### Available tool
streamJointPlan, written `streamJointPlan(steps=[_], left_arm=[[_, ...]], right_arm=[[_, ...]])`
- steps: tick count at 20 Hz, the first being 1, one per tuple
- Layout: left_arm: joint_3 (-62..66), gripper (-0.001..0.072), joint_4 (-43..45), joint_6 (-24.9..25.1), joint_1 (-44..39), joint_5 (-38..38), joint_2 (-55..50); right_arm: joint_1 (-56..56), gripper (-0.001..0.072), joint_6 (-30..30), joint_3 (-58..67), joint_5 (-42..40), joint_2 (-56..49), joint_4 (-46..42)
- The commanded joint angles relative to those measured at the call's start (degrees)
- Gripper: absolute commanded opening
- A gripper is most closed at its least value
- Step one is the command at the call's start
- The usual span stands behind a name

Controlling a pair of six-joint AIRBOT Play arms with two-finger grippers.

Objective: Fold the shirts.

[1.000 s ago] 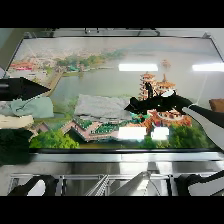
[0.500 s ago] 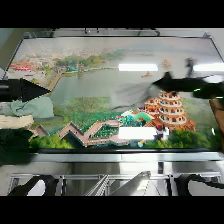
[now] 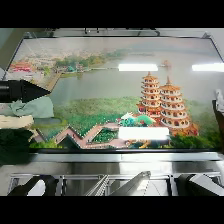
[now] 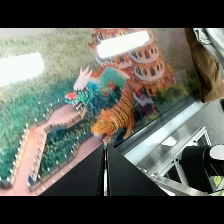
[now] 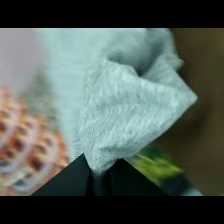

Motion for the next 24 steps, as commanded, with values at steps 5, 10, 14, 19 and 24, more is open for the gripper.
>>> streamJointPlan(steps=[5, 10, 14, 19, 24], left_arm=[[0.0, 0.0015, 0.0, -0.1, 0.0, -0.9, 0.0], [0.0, 0.0015, 0.0, -0.1, 0.0, -1.4, 0.0], [0.0, 0.0015, -0.2, -0.1, 0.0, -1.4, 0.0], [0.0, 0.0015, 0.0, 1.5, -0.9, 1.8, 0.1], [-12.7, 0.0014, 0.0, 1.2, -10.3, -2.2, 9.2]], right_arm=[[-10.0, 0.0329, 1.7, -3.5, 6.5, -4.6, -10.4], [-9.5, 0.0693, 1.7, -3.5, 13.3, -2.5, 6.7], [-1.5, 0.0226, 1.0, -3.7, 19.3, 3.8, 19.4], [26.0, 0.002, -5.7, -3.8, 14.2, 20.9, 24.5], [55.2, 0.002, -4.2, -12.9, -0.5, 41.1, 16.4]])
